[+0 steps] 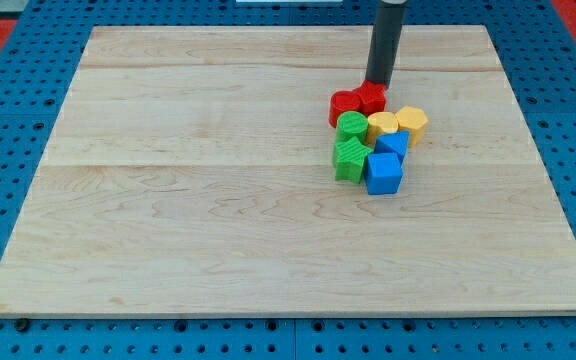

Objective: Move the yellow hexagon slightly left

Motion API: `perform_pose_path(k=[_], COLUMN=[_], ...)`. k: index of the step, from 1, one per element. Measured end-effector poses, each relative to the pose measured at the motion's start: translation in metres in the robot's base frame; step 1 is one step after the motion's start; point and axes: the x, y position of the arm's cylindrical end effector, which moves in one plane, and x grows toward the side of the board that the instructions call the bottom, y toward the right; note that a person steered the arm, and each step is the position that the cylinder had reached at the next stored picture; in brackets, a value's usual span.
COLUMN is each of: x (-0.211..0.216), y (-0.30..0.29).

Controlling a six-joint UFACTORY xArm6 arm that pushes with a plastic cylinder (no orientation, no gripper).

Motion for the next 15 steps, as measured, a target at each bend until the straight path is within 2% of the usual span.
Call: perform_pose_path(k=[1,3,4,5,6,7,8,13,15], x=[0.010,0.016,0.051,0.083,0.078,0.049,0.046,0.065,0.065], y=[0.002,0.100,0.148,0.147,0.138,0.134,0.121,0.060,0.058])
